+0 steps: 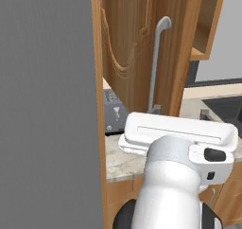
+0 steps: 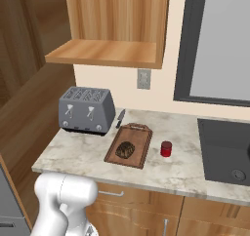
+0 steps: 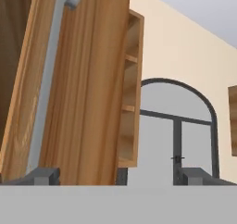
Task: Pick the bread, place it on the cutting board, pick the jam, place it on the counter, and close the cabinet.
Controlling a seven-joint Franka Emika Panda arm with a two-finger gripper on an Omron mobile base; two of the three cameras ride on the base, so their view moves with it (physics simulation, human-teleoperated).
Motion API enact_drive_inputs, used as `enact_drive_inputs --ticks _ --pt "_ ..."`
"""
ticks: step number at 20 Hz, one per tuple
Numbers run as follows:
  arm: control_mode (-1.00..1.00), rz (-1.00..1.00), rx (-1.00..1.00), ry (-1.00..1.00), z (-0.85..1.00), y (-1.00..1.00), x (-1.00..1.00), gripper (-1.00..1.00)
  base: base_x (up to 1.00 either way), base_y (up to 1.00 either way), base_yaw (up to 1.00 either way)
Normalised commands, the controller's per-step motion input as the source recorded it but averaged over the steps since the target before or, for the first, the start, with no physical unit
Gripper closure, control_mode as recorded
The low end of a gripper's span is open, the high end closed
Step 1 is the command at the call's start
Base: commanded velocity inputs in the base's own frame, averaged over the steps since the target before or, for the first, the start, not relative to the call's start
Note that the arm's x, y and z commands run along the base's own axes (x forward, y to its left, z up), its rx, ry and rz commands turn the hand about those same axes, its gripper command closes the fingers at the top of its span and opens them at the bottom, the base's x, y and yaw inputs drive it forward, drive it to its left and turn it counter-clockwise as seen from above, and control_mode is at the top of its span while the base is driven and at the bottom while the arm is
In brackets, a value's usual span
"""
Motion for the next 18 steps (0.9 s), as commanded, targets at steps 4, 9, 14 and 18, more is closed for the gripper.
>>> enact_drive_inputs --ticks 4,9,14,18 --pt "-1.0 -0.04 0.0 -0.04 0.0 -0.58 0.0 -1.0 0.0 0.0 0.0" --pt "-1.0 -0.05 0.0 -0.08 -0.02 -0.52 0.0 -1.0 0.0 0.0 0.0" --pt "-1.0 -0.08 0.0 -0.07 -0.02 -0.46 0.0 -1.0 0.0 0.0 0.0" --pt "-1.0 -0.11 0.0 -0.06 -0.04 -0.39 0.02 -1.0 0.0 0.0 0.0"
